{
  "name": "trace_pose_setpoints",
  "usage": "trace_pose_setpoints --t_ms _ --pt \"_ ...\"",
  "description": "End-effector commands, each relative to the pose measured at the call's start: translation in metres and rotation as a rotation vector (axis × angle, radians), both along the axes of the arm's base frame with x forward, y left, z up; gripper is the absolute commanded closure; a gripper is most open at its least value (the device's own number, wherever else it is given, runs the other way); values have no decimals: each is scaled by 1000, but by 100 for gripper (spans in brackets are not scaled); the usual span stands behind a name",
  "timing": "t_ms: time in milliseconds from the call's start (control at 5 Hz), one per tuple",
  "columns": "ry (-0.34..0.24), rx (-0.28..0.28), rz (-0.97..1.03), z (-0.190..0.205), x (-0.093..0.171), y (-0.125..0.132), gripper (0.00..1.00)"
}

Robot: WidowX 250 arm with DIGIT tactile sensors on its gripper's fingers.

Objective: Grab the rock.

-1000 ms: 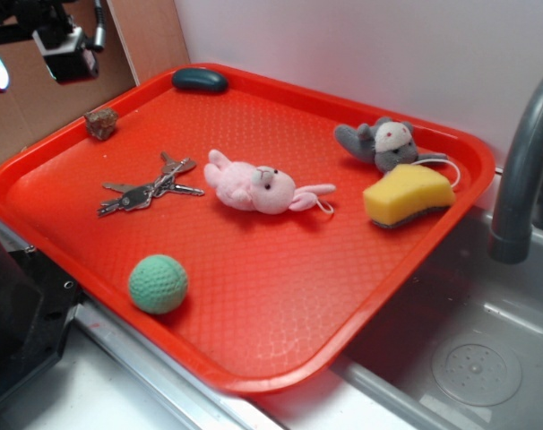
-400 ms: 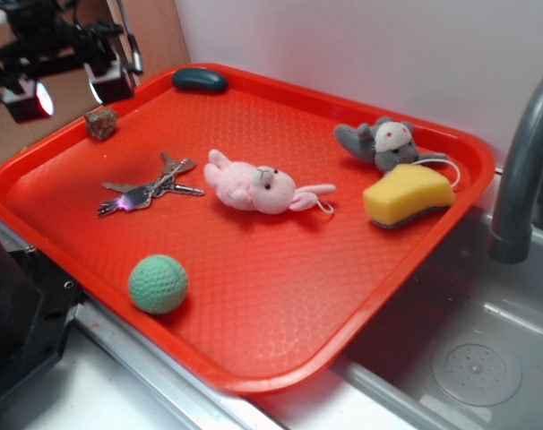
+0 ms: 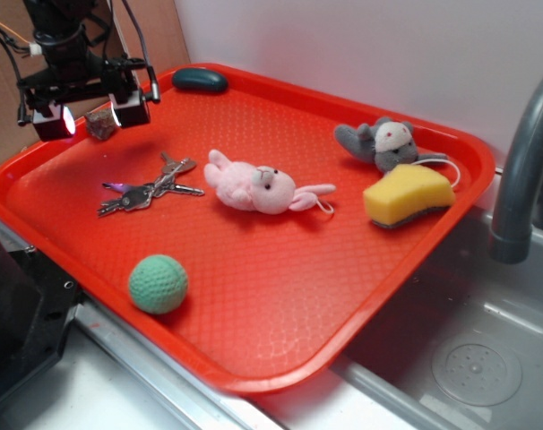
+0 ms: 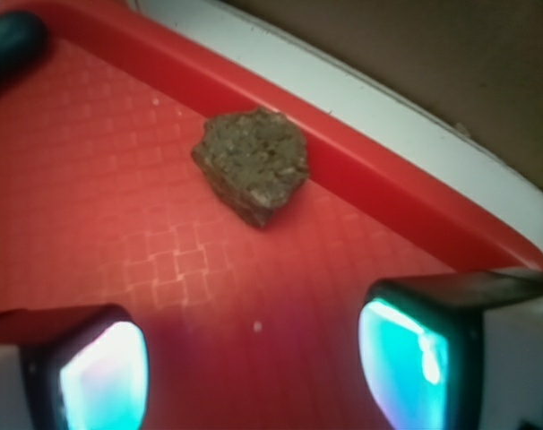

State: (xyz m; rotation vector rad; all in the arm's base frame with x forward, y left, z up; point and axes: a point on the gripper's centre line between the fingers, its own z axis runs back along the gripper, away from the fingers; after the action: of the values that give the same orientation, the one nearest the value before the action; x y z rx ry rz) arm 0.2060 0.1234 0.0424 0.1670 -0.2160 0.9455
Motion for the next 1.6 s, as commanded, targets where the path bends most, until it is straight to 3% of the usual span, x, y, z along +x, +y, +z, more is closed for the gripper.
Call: trace_pose_setpoints --t_ms 0,400,800,1400 --pt "-43 -7 42 11 5 20 0" --pt "-38 -16 77 -1 4 39 0" --pt "-74 -63 345 -7 -9 58 0" --pt "-65 -69 278 -14 15 64 0"
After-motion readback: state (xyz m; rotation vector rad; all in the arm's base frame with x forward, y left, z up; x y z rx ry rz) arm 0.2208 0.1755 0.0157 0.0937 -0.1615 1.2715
